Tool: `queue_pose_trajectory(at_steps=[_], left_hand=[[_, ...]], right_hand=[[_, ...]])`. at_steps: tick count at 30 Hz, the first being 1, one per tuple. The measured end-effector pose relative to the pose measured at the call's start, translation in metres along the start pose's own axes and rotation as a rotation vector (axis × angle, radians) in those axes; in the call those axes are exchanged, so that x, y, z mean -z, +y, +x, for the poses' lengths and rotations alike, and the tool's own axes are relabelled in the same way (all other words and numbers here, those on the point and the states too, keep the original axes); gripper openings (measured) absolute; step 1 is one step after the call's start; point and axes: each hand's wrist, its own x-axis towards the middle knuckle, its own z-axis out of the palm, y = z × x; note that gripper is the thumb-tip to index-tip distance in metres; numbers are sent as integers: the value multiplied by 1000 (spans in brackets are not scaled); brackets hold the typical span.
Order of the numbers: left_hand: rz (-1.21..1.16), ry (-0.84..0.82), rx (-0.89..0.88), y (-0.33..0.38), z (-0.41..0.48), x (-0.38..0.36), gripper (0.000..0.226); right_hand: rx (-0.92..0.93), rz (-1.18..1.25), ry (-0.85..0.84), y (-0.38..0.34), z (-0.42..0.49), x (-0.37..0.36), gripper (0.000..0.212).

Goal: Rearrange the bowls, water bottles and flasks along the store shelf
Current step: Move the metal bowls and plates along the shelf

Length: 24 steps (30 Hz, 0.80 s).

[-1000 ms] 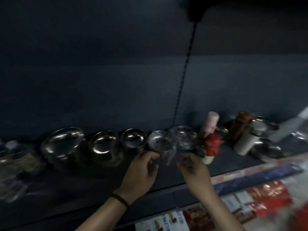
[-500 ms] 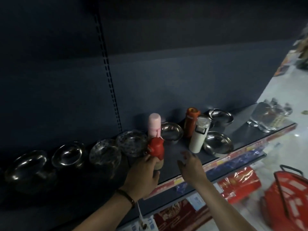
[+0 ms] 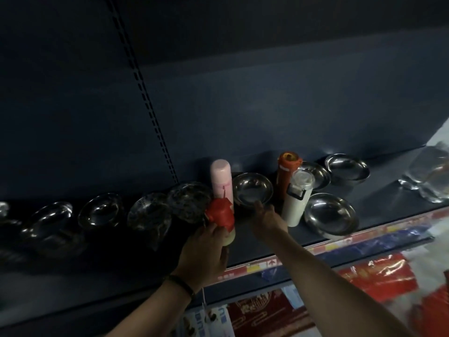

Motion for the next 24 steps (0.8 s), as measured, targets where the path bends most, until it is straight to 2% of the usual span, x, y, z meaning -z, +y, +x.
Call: queue_pose_trajectory(at_steps=[7,13,20,24], left_hand=[[-25,-10,20,18,1,0,29],[-162,-116,86,28,-2,-14,31],[-298,-249,249,38,4,-27,45],[-444,-329,380,40,10,-34,56]], right_hand=[[-25,62,88,16,-42,1,49],[-38,177,215,48,-92,-41,78],[24,343,274,71,-115,-59,68],[11,535,288,90,-109,-54,96]])
